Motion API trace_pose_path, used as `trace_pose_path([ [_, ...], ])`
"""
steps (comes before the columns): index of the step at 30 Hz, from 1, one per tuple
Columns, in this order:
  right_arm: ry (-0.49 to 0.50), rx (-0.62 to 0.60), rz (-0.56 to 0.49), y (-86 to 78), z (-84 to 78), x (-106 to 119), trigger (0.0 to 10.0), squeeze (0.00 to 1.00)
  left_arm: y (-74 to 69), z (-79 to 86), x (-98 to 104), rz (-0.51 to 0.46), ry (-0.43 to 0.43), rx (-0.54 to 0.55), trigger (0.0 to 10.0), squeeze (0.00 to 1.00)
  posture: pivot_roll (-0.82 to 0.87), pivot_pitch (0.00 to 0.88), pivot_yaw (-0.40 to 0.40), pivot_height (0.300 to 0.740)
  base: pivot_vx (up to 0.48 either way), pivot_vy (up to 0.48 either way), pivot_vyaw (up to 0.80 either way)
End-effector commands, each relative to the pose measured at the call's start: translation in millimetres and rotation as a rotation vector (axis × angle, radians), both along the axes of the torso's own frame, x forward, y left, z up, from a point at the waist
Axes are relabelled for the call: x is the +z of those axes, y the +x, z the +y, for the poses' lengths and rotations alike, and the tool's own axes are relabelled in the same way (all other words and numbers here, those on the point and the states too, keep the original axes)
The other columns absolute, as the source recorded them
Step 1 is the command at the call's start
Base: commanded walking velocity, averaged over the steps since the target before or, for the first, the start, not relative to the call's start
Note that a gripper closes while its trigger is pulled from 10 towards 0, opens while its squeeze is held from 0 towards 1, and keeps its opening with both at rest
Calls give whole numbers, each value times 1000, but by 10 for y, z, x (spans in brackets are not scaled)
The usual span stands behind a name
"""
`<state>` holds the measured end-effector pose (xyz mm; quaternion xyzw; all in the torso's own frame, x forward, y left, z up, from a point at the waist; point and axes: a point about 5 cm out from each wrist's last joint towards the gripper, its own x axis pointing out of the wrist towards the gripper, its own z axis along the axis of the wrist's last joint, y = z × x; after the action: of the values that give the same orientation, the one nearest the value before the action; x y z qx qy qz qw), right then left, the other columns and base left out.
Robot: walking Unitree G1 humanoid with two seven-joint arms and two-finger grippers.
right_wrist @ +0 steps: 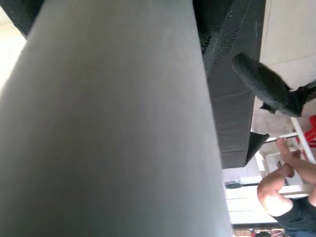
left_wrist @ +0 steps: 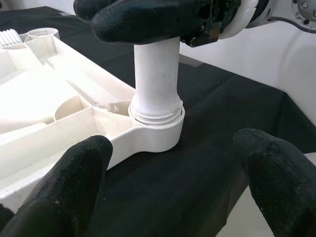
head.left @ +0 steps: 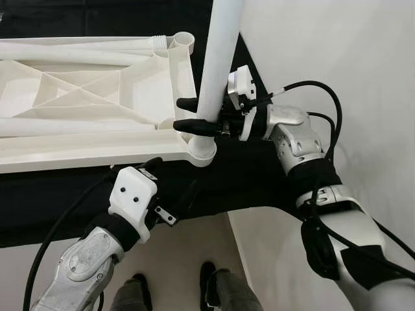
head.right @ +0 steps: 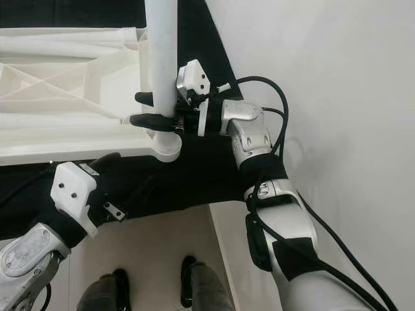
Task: Building children table
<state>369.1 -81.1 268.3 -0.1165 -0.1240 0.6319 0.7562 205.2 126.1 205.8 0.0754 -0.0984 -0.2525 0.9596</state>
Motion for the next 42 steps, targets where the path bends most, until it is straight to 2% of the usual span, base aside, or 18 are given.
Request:
trace_pose_path([
  [1, 1, -95, 8, 13, -48, -152, 0, 0, -34, -19, -13, 12, -10, -13, 10000, 0, 99, 281, -136, 740, 0, 0, 0],
  [4, 25, -185, 30, -3, -107, -276, 0, 0, -32, -10, -14, 14, -10, -13, 10000, 0, 94, 286, -123, 740, 0, 0, 0],
  [6, 46, -486, 88, -33, -151, -570, 0, 0, -34, -11, -18, 18, -9, -24, 10000, 0, 87, 287, -119, 740, 0, 0, 0],
  [7, 46, -486, 88, -33, -151, -570, 0, 0, -34, -11, -18, 18, -9, -24, 10000, 0, 87, 287, -119, 740, 0, 0, 0],
  [8, 90, -753, 102, -94, -184, -732, 0, 0, -39, -17, -19, 21, -9, -30, 10000, 0, 76, 293, -123, 740, 0, 0, 0],
  [9, 109, -874, 166, -366, -113, -1012, 0, 0, -43, -24, -24, 25, -7, -37, 10000, 0, 90, 305, -118, 740, 0, 0, 0],
  [13, 90, -825, 163, -466, -8, -1086, 0, 0, -43, -23, -26, 26, -8, -37, 10000, 0, 76, 292, -108, 740, 0, 0, 0],
  [18, 108, -785, 110, -320, 88, -973, 0, 0, -37, -49, -23, 24, -10, -51, 10000, 0, 83, 290, -117, 740, 0, 0, 0],
  [19, 122, -772, 112, -286, 114, -937, 10000, 0, -36, -30, -24, 23, -7, -43, 10000, 0, 88, 290, -114, 740, 0, 0, 0],
  [21, 132, -773, 114, -279, 133, -907, 10000, 0, -35, -15, -26, 23, -5, -36, 10000, 0, 88, 290, -114, 740, 0, 0, 0],
  [22, 147, -748, 110, -271, 150, -858, 10000, 200, -30, -4, -21, 21, -4, -31, 10000, 0, 90, 286, -111, 740, 0, 0, 0],
  [23, 169, -728, 109, -283, 176, -771, 10000, 1000, -23, -2, -13, 18, -6, -29, 10000, 0, 87, 285, -114, 740, 0, 0, 0],
  [29, 221, -670, 100, -240, 167, -569, 10000, 980, -22, -37, -29, 22, -6, -39, 10000, 0, 98, 277, -116, 740, 0, 0, 0],
  [30, 222, -612, 84, -201, 148, -498, 10000, 0, -17, -31, -25, 20, -6, -36, 10000, 0, 104, 275, -115, 740, 0, 0, 0],
  [34, 188, -484, 60, -121, 96, -386, 10000, 0, -8, -15, -16, 15, -4, -28, 10000, 0, 109, 273, -113, 740, 0, 0, 0],
  [35, 92, -391, 46, -55, 38, -377, 10000, 0, -10, -16, -21, 16, -3, -27, 10000, 0, 118, 268, -117, 740, 0, 0, 0],
  [37, 20, -330, 31, -12, -10, -358, 10000, 0, -12, -11, -25, 16, 0, -23, 10000, 0, 126, 266, -122, 740, 0, 0, 0],
  [42, 16, -248, 50, 42, -38, -242, 10000, 0, -18, 1, -26, 16, 3, -10, 10000, 0, 136, 268, -130, 740, 0, 0, 0],
])
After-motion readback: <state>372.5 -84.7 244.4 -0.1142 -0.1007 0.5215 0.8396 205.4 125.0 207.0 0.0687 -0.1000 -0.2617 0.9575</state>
